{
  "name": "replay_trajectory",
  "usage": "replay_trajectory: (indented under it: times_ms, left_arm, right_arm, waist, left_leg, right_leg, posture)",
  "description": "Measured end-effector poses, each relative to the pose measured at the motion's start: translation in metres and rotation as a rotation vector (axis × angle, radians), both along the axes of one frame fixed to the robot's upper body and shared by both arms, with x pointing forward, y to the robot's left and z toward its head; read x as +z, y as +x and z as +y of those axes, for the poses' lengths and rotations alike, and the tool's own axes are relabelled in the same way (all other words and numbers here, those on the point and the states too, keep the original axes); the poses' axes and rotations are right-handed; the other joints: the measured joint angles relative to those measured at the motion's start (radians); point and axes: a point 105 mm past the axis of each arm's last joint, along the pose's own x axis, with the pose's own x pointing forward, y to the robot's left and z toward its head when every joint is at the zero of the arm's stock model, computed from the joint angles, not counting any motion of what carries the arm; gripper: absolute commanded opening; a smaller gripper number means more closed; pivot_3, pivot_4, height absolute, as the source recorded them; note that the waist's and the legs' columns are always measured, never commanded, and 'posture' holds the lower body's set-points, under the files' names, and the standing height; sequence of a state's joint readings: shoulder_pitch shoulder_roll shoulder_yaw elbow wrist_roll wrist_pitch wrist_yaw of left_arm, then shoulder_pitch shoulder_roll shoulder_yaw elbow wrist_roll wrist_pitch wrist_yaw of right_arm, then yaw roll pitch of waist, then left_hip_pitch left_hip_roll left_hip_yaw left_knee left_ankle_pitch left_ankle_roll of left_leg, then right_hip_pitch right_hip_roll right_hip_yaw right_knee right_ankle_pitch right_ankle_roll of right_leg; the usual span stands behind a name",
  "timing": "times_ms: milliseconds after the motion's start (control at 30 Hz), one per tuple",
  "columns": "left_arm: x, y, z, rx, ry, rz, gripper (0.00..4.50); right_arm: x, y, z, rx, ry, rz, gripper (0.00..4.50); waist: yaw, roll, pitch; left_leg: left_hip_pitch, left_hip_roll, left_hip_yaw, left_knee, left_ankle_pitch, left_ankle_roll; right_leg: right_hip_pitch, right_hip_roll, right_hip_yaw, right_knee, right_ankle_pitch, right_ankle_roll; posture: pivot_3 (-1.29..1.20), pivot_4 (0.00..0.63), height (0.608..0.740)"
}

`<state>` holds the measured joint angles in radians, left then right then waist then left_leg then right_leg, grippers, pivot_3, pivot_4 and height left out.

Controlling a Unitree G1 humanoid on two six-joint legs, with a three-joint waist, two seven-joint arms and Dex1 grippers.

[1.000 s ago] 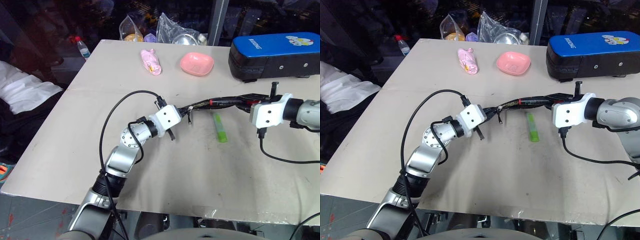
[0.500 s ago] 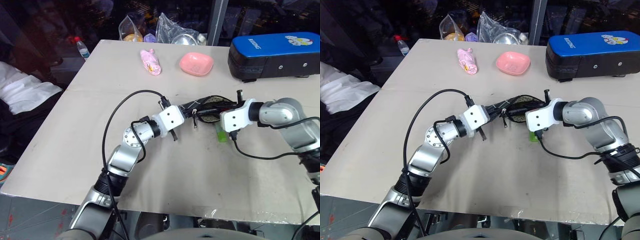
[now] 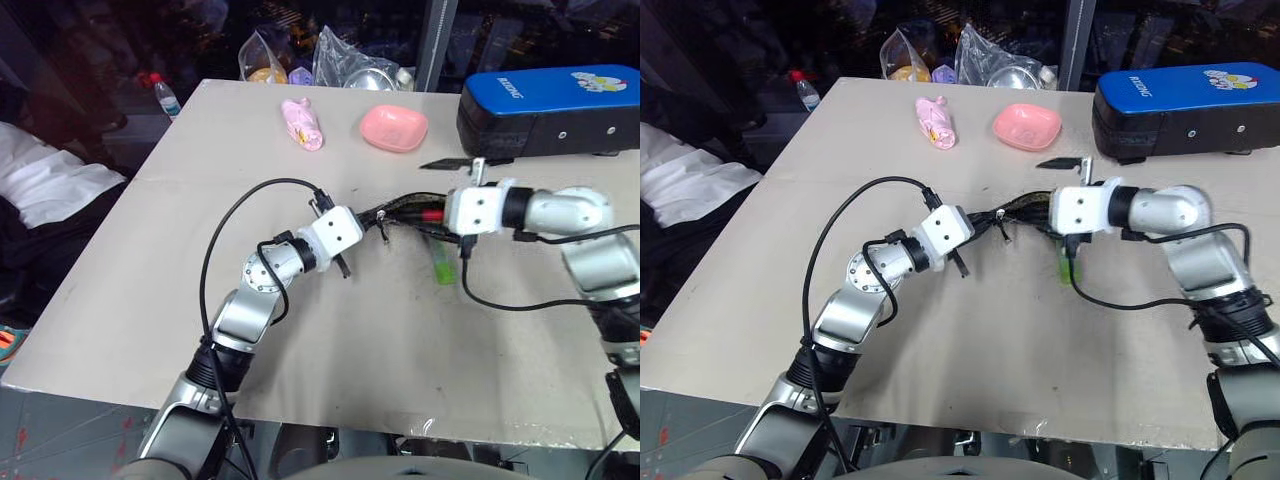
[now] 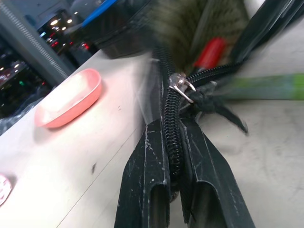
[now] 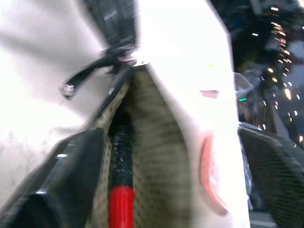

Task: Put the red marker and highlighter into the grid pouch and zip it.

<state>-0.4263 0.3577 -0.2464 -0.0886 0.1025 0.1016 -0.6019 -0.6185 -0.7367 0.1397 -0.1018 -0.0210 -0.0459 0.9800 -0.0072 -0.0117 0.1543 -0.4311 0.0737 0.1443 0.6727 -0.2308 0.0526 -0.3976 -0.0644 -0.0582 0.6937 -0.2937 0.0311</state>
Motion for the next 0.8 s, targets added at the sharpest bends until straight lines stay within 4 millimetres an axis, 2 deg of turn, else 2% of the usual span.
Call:
replay_trajectory:
  times_ms: [100, 167, 333, 400, 500, 700, 767, 800]
  left_arm:
    - [0.000, 0.003, 0.002, 0.027, -0.001, -0.002, 0.00]
    - [-0.001, 0.004, 0.004, 0.039, -0.004, 0.002, 0.00]
    - [-0.001, 0.008, 0.011, 0.070, -0.007, 0.008, 0.00]
    - [0.000, 0.009, 0.014, 0.077, -0.011, 0.006, 0.00]
    - [0.000, 0.010, 0.015, 0.080, -0.013, 0.007, 0.00]
    - [0.000, 0.010, 0.015, 0.076, -0.014, 0.010, 0.00]
    - [0.000, 0.010, 0.015, 0.074, -0.013, 0.011, 0.00]
    - [0.000, 0.010, 0.015, 0.074, -0.013, 0.011, 0.00]
  right_arm:
    - [0.008, -0.013, -0.008, -0.036, 0.172, 0.119, 4.41]
    - [0.002, -0.020, -0.021, -0.105, 0.266, 0.213, 4.41]
    - [-0.060, -0.032, -0.048, -0.400, 0.384, 0.526, 4.41]
    - [-0.074, -0.032, -0.049, -0.488, 0.432, 0.586, 4.41]
    - [-0.082, -0.030, -0.041, -0.575, 0.507, 0.621, 4.41]
    - [-0.119, -0.034, -0.009, -0.706, 0.594, 0.779, 4.41]
    - [-0.126, -0.035, -0.004, -0.730, 0.568, 0.786, 4.41]
    - [-0.127, -0.035, -0.004, -0.745, 0.562, 0.773, 4.04]
  waist:
    - [0.001, 0.000, 0.000]
    - [0.005, 0.000, 0.000]
    - [0.006, 0.000, 0.000]
    - [-0.002, 0.000, 0.000]
    - [-0.005, 0.000, 0.000]
    - [-0.003, 0.000, 0.000]
    - [-0.004, 0.000, 0.000]
    - [-0.003, 0.000, 0.000]
  left_leg:
    - [0.000, 0.000, -0.001, 0.000, 0.000, 0.000]
    - [0.000, 0.000, -0.002, 0.000, 0.000, 0.000]
    - [0.000, 0.000, -0.002, 0.000, 0.000, 0.000]
    - [0.000, 0.000, -0.001, -0.001, 0.000, 0.000]
    - [0.000, 0.000, -0.002, -0.001, 0.000, 0.000]
    - [-0.001, 0.000, -0.003, -0.001, 0.000, 0.000]
    - [-0.001, -0.001, -0.003, -0.001, 0.000, 0.000]
    - [-0.001, -0.001, -0.003, -0.001, 0.000, 0.000]
  right_leg:
    - [0.000, 0.000, 0.000, 0.000, 0.000, 0.000]
    - [0.001, 0.000, -0.001, 0.000, 0.000, 0.000]
    - [0.000, -0.001, 0.000, 0.000, 0.000, 0.000]
    - [0.000, -0.001, 0.000, 0.001, 0.000, 0.000]
    - [0.000, 0.000, -0.001, 0.001, 0.000, 0.000]
    - [0.000, 0.000, -0.001, 0.001, 0.000, 0.000]
    - [0.000, 0.000, -0.001, 0.000, 0.000, 0.000]
    - [0.000, 0.000, -0.001, 0.000, 0.000, 0.000]
  posture:
    - [0.00, 0.150, 0.725]
    - [0.00, 0.150, 0.725]
    - [0.00, 0.150, 0.725]
    - [0.00, 0.150, 0.725]
    - [0.00, 0.150, 0.725]
    - [0.00, 0.150, 0.725]
    - [0.00, 0.150, 0.725]
    - [0.00, 0.150, 0.725]
